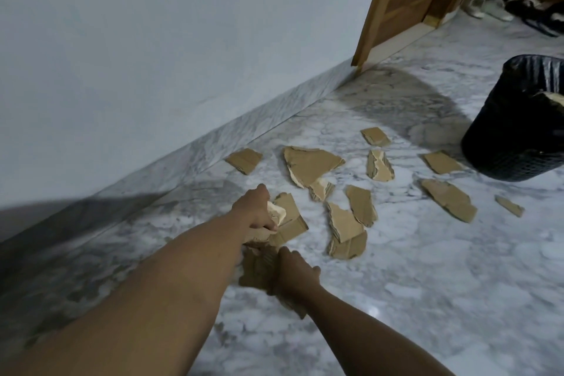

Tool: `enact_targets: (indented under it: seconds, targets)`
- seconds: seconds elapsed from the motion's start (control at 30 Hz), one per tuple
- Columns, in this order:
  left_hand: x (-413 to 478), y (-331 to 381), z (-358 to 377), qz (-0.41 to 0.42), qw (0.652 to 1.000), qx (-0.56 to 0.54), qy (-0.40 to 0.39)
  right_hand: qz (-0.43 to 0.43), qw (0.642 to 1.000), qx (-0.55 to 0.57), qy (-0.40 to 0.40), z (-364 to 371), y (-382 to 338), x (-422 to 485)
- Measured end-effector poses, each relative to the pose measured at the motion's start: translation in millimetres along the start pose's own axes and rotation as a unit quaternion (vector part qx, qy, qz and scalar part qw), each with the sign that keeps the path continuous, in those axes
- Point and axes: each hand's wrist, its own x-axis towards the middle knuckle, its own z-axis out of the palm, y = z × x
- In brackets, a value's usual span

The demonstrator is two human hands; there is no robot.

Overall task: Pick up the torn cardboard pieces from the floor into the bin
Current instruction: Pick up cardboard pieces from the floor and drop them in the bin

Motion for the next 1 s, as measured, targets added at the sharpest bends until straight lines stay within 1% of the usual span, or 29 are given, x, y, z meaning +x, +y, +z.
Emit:
enact_targets:
  seconds: [0.07, 0.13, 0.2, 0.27, 0.3, 0.37, 0.47, 0.6, 0.73, 0.83, 0.87, 0.93, 1.0]
  targets:
    - [0.0, 2.2, 2.0, -0.007, 0.998, -0.054, 0.0, -0.046, 0.995, -0.083, 0.019, -0.7, -2.9, 0.9]
    - [-1.3, 1.0, 1.4, -0.024, 0.992, -0.121, 0.014, -0.121, 0.978, -0.165, 0.032, -2.9, -6.0, 6.8]
    - [-1.6, -5.6, -4.7, -0.059, 0.976, -0.207, 0.036, -0.176, 0.964, -0.202, 0.014, -5.3, -10.2, 13.7]
    - [-4.1, -16.6, -15.3, -0.096, 0.955, -0.27, 0.079, -0.192, 0.958, -0.211, -0.012, -5.6, -16.0, 17.6]
    - [-5.6, -23.1, -20.9, -0.114, 0.944, -0.29, 0.108, -0.188, 0.96, -0.208, -0.017, -6.3, -19.3, 17.9]
    - [-8.3, -37.5, -28.9, -0.148, 0.925, -0.312, 0.159, -0.156, 0.973, -0.166, -0.026, -6.3, -24.7, 18.6]
    - [-13.1, -55.4, -32.7, -0.19, 0.918, -0.294, 0.184, -0.089, 0.99, -0.101, -0.04, -4.1, -31.0, 21.2]
    - [-22.7, -75.7, -25.0, -0.235, 0.924, -0.25, 0.167, -0.052, 0.996, -0.048, -0.052, -2.7, -32.0, 25.6]
    - [-28.1, -83.2, -19.2, -0.262, 0.929, -0.221, 0.14, -0.083, 0.993, -0.079, -0.041, -2.0, -34.7, 22.9]
    - [-28.2, -83.0, -19.8, -0.265, 0.931, -0.211, 0.134, -0.075, 0.996, -0.013, -0.045, -4.0, -45.9, 23.4]
    - [-28.6, -81.4, -20.6, -0.263, 0.934, -0.203, 0.132, -0.062, 0.998, 0.007, -0.031, -9.8, -50.7, 25.5]
    - [-28.9, -79.1, -19.3, -0.258, 0.94, -0.176, 0.135, -0.02, 0.998, 0.035, 0.038, -29.0, -57.5, 31.3]
    - [-29.0, -77.5, -16.0, -0.251, 0.945, -0.156, 0.138, 0.036, 0.99, 0.092, 0.096, -51.2, -57.4, 39.9]
